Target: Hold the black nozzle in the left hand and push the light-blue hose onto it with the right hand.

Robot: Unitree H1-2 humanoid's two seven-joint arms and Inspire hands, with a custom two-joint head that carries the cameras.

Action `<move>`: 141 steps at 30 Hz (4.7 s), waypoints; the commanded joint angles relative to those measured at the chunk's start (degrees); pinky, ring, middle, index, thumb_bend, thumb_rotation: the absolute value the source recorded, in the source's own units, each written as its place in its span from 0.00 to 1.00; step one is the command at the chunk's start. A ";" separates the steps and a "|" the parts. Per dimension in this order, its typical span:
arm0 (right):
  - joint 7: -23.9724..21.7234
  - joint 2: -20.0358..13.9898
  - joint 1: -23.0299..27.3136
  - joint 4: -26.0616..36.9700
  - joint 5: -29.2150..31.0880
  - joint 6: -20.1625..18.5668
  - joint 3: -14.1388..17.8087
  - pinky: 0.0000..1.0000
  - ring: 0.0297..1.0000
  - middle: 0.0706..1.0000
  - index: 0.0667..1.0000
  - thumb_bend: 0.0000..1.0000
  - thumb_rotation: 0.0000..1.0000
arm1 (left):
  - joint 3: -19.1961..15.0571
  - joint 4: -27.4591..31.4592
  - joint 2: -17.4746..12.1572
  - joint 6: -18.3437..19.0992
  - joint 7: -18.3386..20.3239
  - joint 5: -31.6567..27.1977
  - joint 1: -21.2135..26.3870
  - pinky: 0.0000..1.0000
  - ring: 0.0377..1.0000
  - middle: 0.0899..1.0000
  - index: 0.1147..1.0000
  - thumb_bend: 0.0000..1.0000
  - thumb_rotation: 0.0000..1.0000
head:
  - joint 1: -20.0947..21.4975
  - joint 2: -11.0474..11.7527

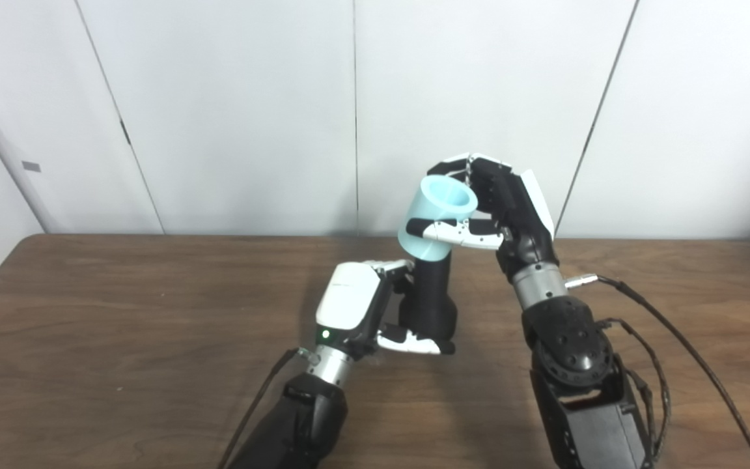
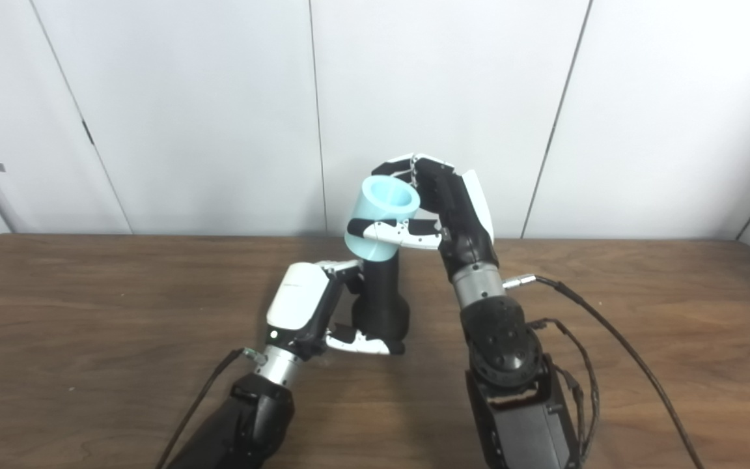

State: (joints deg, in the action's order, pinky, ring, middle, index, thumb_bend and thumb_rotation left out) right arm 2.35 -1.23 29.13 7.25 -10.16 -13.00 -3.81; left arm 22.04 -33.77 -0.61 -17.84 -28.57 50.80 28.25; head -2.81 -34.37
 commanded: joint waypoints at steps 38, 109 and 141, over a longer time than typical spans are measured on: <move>-0.65 -1.83 5.96 6.05 0.76 -4.56 3.61 0.31 0.39 0.44 0.48 0.52 0.00 | 2.01 -8.75 -1.87 2.13 2.15 -2.10 -11.44 0.59 0.50 0.39 0.45 0.52 0.00 | 4.75 0.24; 8.57 -4.26 9.39 -13.81 -2.83 8.55 6.80 0.34 0.41 0.44 0.46 0.52 0.00 | 8.96 -44.86 2.51 2.98 -10.61 -5.75 5.42 0.57 0.49 0.38 0.45 0.52 0.00 | 8.82 4.42; 10.73 -2.79 12.35 -14.29 -2.78 7.28 6.01 0.34 0.41 0.44 0.47 0.52 0.00 | 10.33 -45.00 2.36 4.19 -10.00 -5.53 5.35 0.58 0.50 0.40 0.45 0.52 0.00 | 8.84 4.52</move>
State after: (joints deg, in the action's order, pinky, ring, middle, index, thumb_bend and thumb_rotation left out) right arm 12.09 -4.17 34.70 -10.45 -12.95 -9.73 2.05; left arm 30.78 -69.88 3.21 -15.73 -38.29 45.93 47.55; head 5.98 -29.79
